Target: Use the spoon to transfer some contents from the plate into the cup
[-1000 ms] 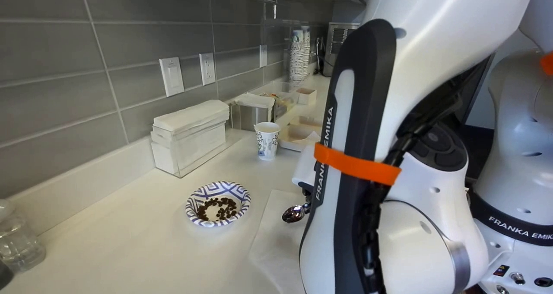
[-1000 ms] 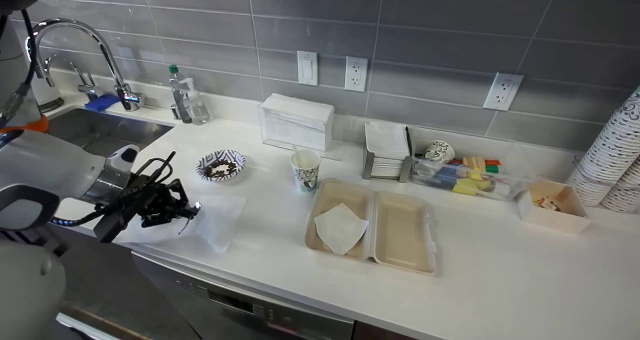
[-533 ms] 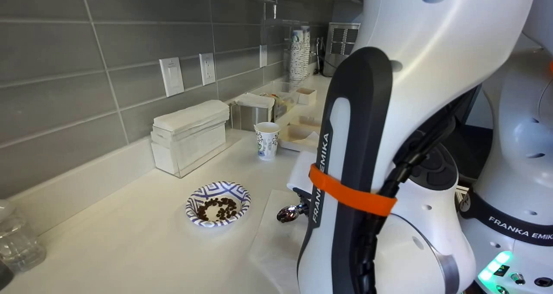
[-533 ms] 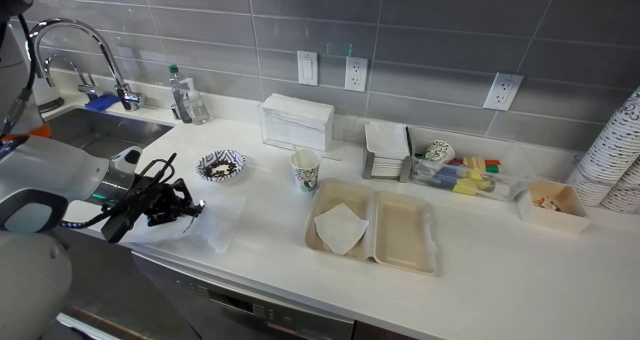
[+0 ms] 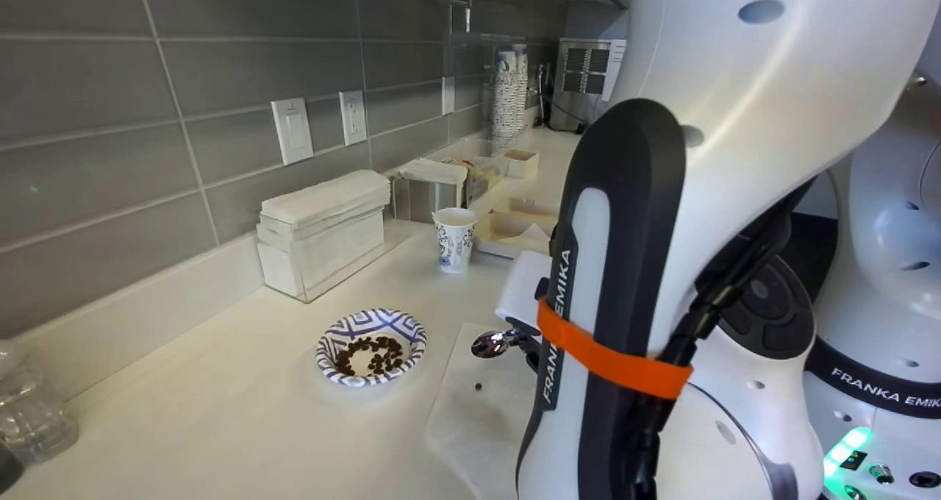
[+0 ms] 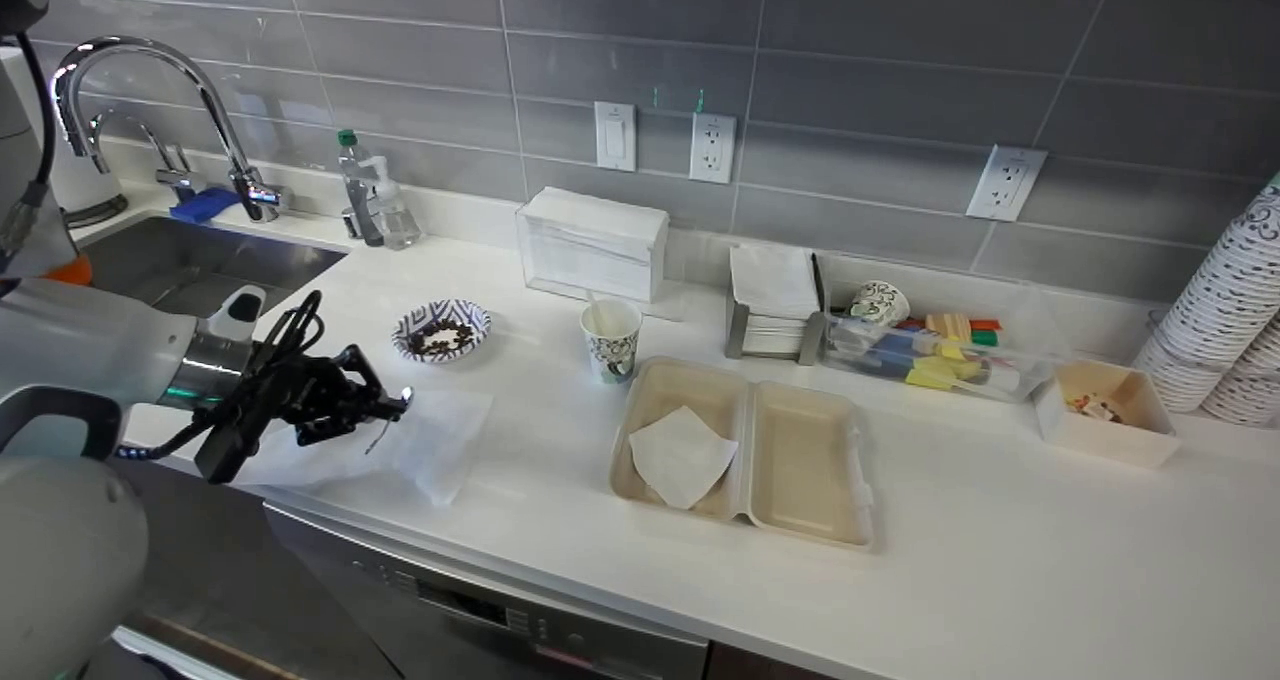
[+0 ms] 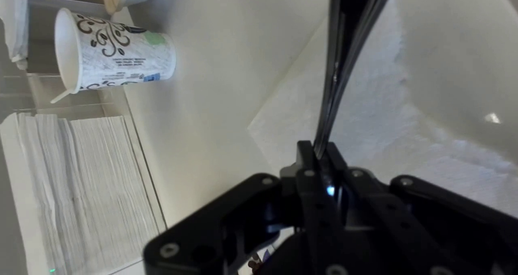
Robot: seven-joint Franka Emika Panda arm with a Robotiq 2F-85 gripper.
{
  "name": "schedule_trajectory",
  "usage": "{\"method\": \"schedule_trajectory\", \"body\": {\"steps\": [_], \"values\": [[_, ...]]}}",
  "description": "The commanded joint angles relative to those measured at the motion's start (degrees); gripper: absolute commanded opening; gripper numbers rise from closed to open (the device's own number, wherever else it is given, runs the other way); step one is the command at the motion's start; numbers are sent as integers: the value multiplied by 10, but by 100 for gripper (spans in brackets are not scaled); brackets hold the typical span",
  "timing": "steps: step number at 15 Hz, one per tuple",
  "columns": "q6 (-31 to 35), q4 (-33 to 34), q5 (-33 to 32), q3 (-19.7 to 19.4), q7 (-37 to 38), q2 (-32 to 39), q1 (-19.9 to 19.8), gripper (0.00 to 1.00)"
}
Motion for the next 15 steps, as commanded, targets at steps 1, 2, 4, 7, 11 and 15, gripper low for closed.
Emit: {"method": "schedule_trajectory", "body": {"steps": [1, 2, 4, 7, 11, 15], "values": [[45, 5, 25, -12, 6, 25, 19, 2], [54, 6, 28, -13, 6, 29, 20, 2], [66, 8, 35, -12, 4, 36, 20, 2], [49, 6, 50, -42, 0, 31, 51, 2], [55, 4, 45, -62, -4, 27, 69, 2], [55, 6, 51, -138, -6, 38, 155, 2]]}}
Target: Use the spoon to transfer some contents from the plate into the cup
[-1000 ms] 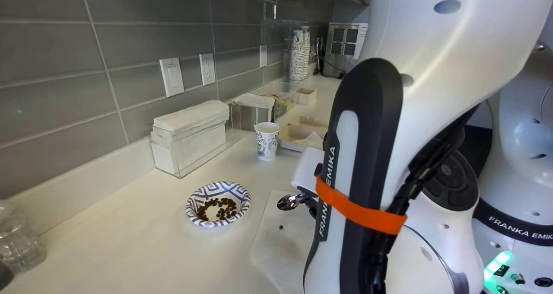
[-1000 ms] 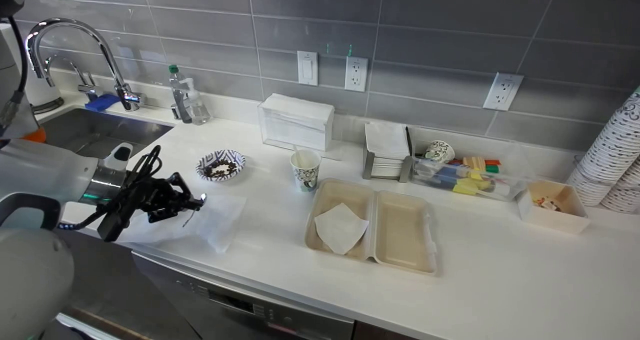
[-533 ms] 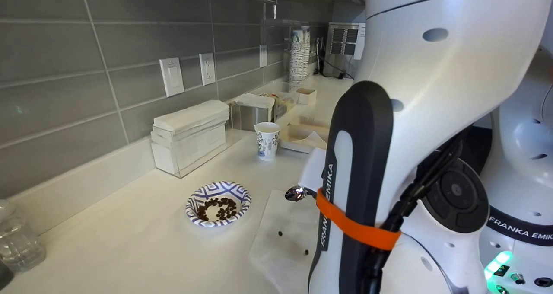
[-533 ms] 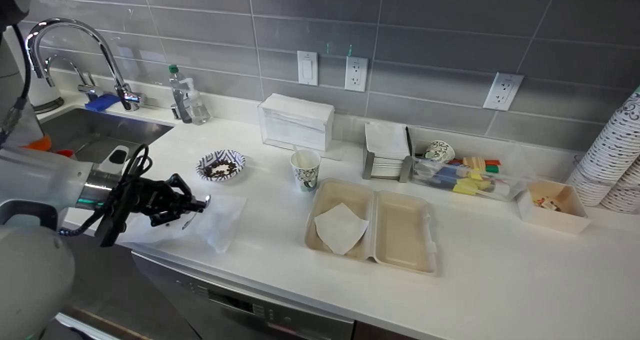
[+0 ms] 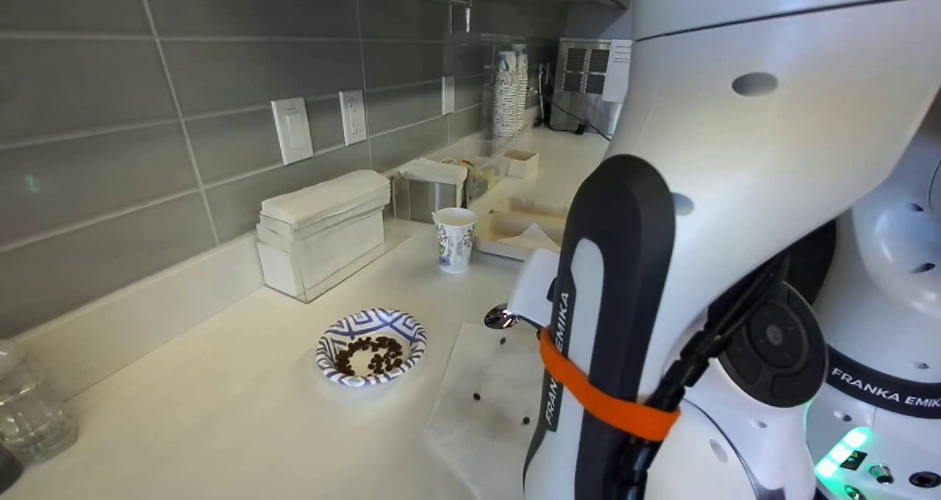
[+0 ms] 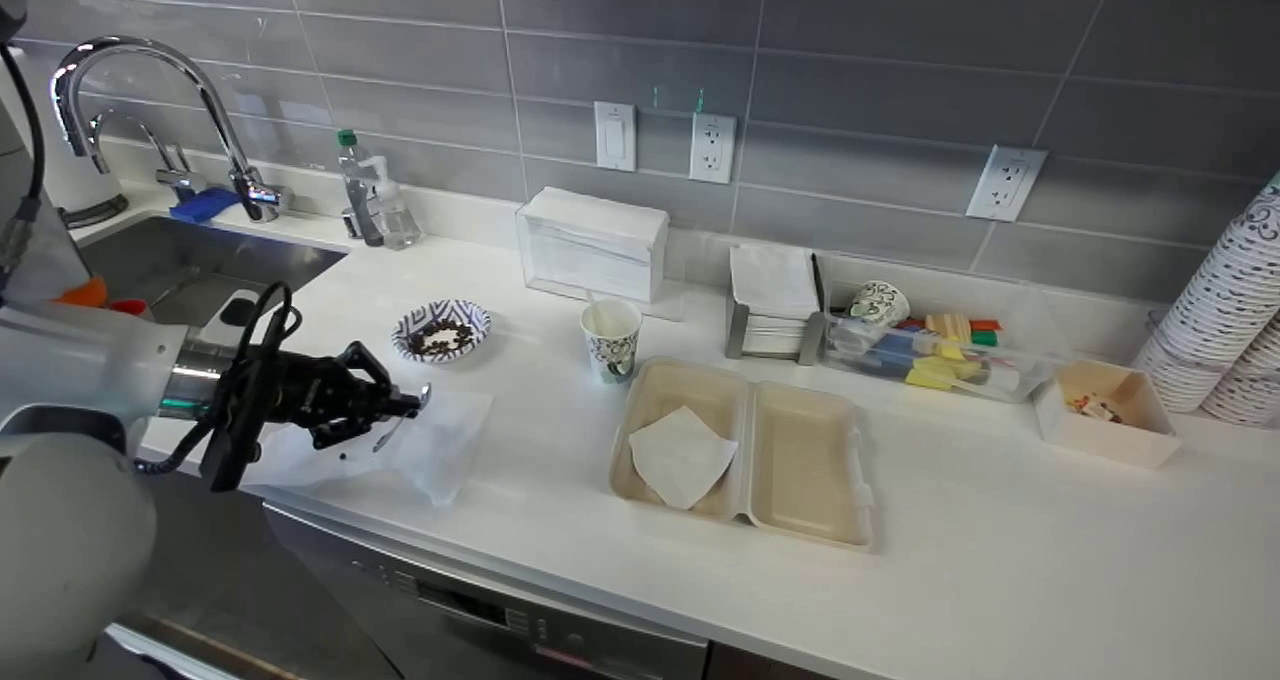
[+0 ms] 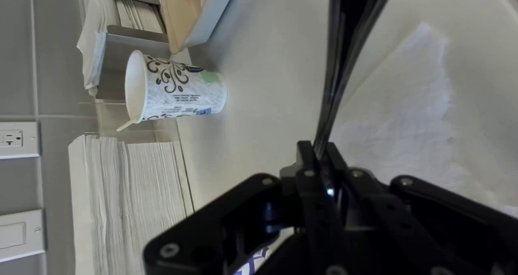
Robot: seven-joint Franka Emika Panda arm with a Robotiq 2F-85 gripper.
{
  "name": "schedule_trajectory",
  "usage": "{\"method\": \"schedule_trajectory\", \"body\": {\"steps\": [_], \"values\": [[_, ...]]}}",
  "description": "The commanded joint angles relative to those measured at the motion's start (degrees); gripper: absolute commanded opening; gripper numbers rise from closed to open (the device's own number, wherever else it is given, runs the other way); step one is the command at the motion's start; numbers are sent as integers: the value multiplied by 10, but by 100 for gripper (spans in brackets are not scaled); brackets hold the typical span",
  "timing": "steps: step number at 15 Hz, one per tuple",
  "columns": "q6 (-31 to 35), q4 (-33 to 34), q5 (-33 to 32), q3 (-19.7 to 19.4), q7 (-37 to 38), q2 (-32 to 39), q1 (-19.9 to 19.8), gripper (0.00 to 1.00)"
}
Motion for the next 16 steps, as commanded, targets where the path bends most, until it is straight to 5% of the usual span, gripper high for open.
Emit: {"method": "schedule_trajectory", "body": {"steps": [1, 2, 4, 9, 16], "values": [[9, 6, 12, -43, -3, 15, 63, 2], [9, 7, 15, -68, -6, 21, 94, 2], [9, 6, 15, -50, -4, 22, 83, 2], [-52, -13, -37, -12, -66, -31, 3, 2], [-204, 2, -37, -1, -296, -141, -129, 2]]}}
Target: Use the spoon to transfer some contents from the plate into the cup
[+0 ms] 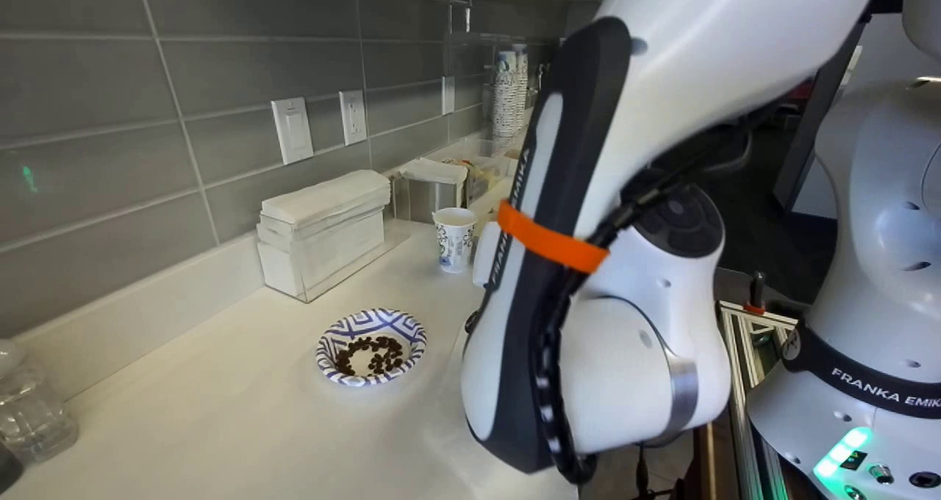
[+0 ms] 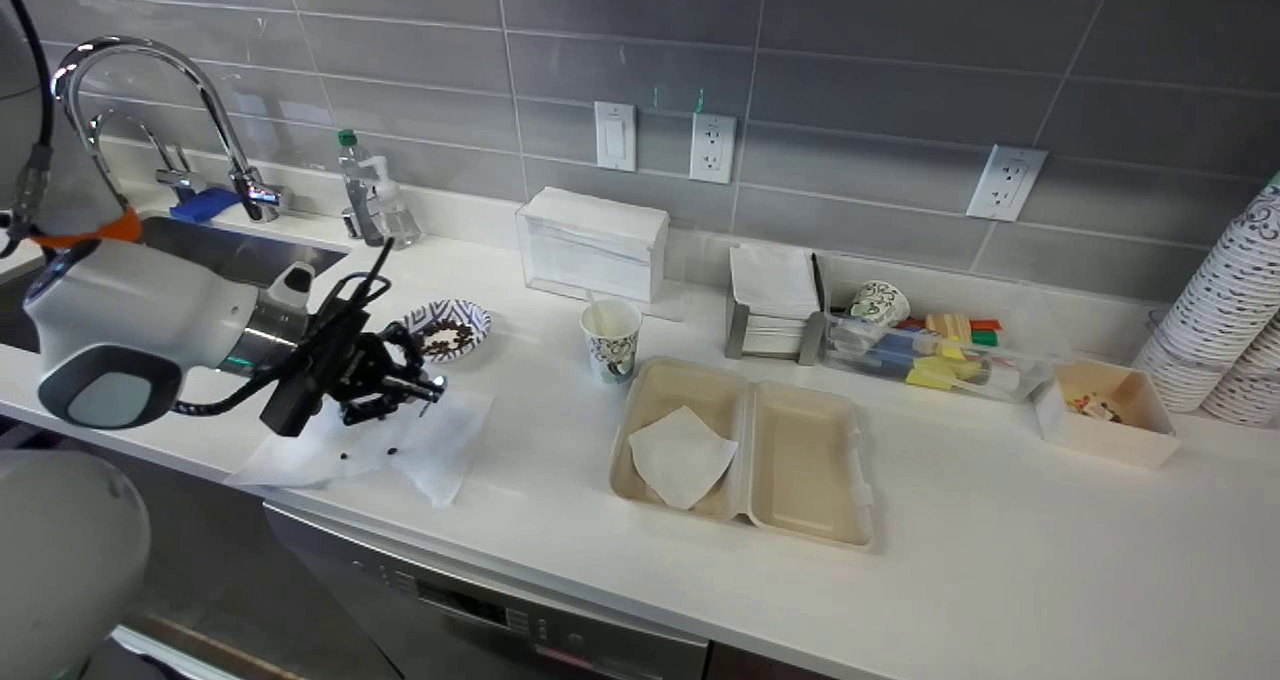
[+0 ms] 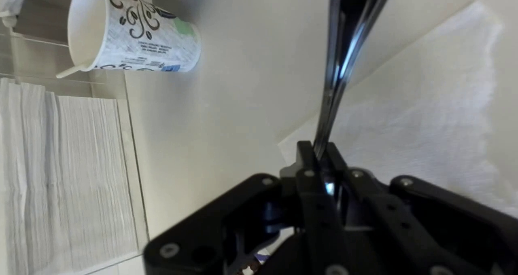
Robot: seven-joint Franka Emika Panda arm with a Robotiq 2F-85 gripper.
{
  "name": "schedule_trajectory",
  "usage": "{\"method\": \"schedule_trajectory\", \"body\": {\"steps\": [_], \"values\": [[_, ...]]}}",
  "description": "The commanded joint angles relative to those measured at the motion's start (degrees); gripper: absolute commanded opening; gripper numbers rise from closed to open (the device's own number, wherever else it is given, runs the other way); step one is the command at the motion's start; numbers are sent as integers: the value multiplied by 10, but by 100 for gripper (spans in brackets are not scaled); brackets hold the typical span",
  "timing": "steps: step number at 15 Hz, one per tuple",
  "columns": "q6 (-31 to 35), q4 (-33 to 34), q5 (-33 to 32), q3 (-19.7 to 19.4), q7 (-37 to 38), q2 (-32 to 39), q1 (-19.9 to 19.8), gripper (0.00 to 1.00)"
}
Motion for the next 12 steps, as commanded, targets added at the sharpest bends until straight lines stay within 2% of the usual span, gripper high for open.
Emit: {"method": "schedule_trajectory", "body": {"steps": [1, 7, 12], "values": [[-100, 4, 23, 1, -131, -70, -56, 2], [-255, 11, 80, -21, -252, -127, -140, 2], [-390, -2, 106, -40, -270, -160, -205, 2]]}}
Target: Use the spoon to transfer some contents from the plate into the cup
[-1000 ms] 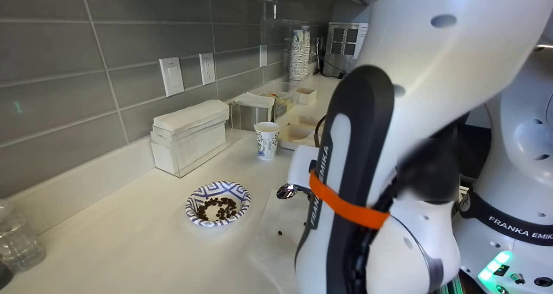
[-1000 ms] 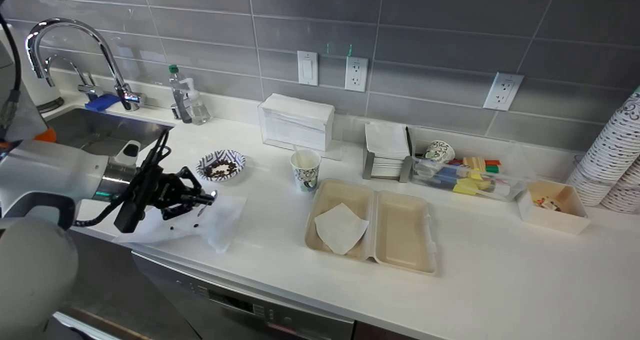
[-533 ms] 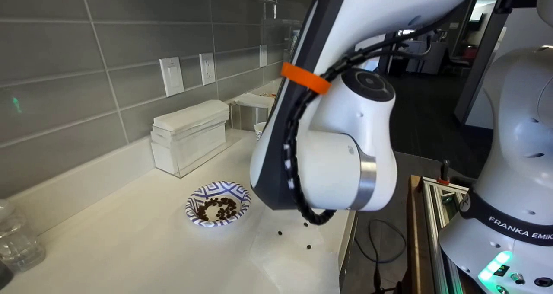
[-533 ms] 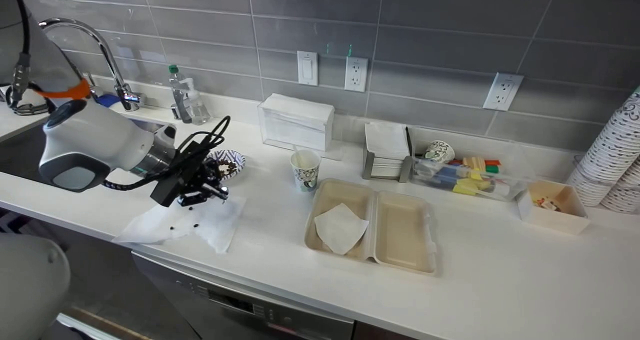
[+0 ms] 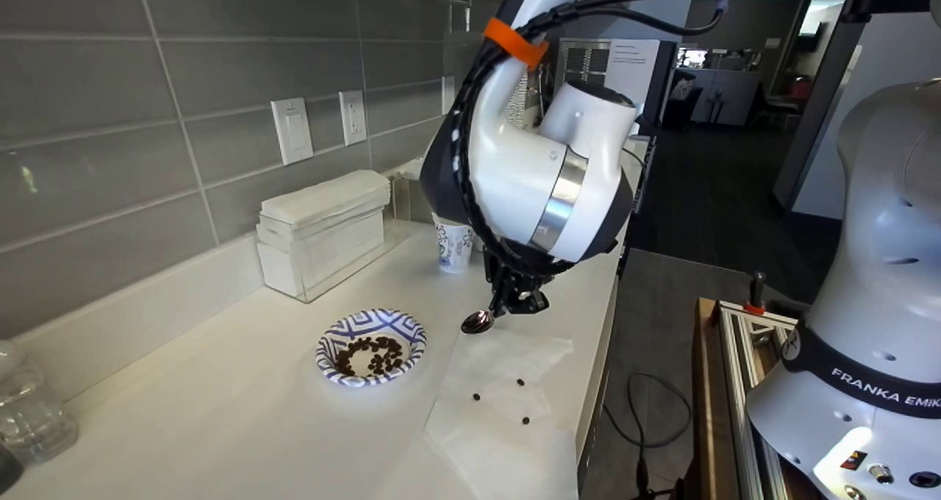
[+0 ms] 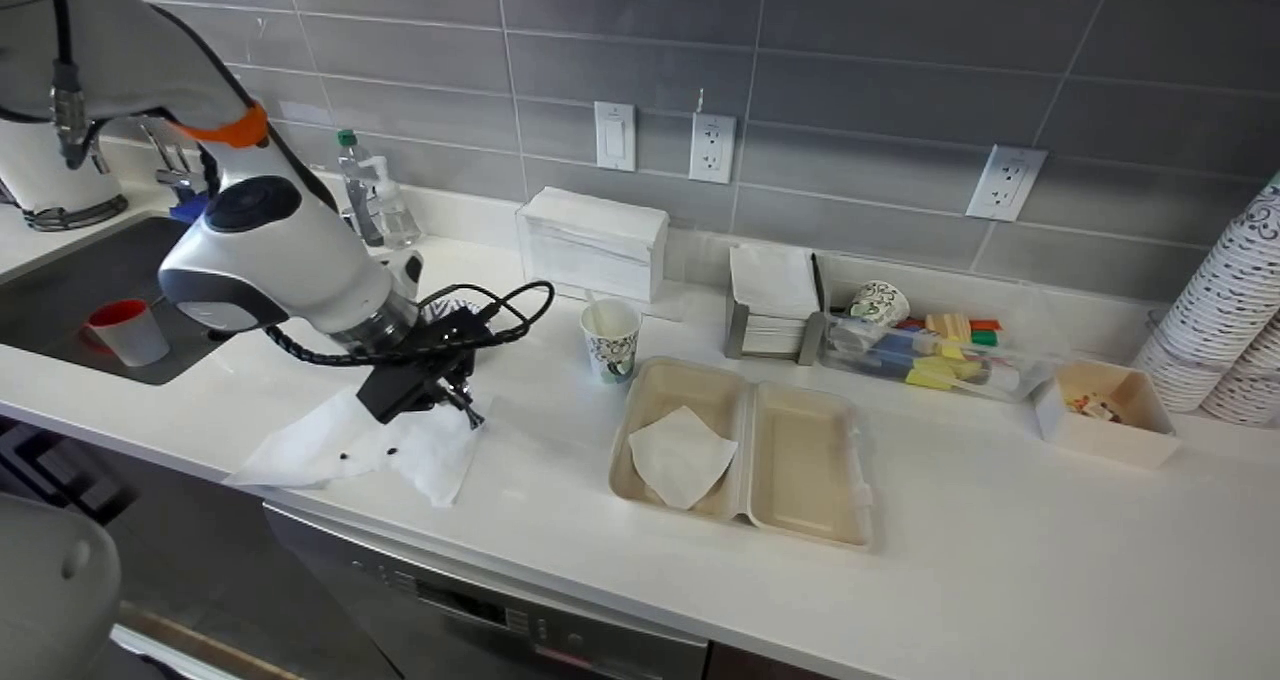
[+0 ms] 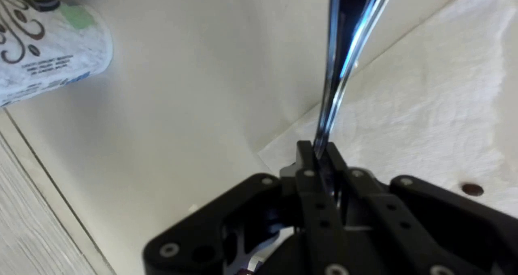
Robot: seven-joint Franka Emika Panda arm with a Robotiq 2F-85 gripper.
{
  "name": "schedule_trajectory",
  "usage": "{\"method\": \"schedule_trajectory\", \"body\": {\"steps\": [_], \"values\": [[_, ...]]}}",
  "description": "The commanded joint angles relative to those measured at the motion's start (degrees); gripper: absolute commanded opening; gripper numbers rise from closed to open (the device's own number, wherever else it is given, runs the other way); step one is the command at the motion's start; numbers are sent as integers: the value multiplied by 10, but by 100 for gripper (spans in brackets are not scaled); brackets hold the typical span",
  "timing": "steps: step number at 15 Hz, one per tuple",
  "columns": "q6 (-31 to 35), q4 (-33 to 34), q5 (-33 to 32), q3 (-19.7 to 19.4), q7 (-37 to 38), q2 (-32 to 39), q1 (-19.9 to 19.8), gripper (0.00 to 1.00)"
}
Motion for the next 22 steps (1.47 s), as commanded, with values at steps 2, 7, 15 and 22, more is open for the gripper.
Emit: {"method": "schedule_trajectory", "body": {"steps": [2, 7, 15, 22], "values": [[-128, -43, -78, -14, 103, -42, -48, 2], [-91, -9, -25, -13, 29, -15, -40, 2], [-134, 62, -18, -28, 191, 83, -84, 2], [-226, 91, -35, -34, 298, 54, -127, 2]]}}
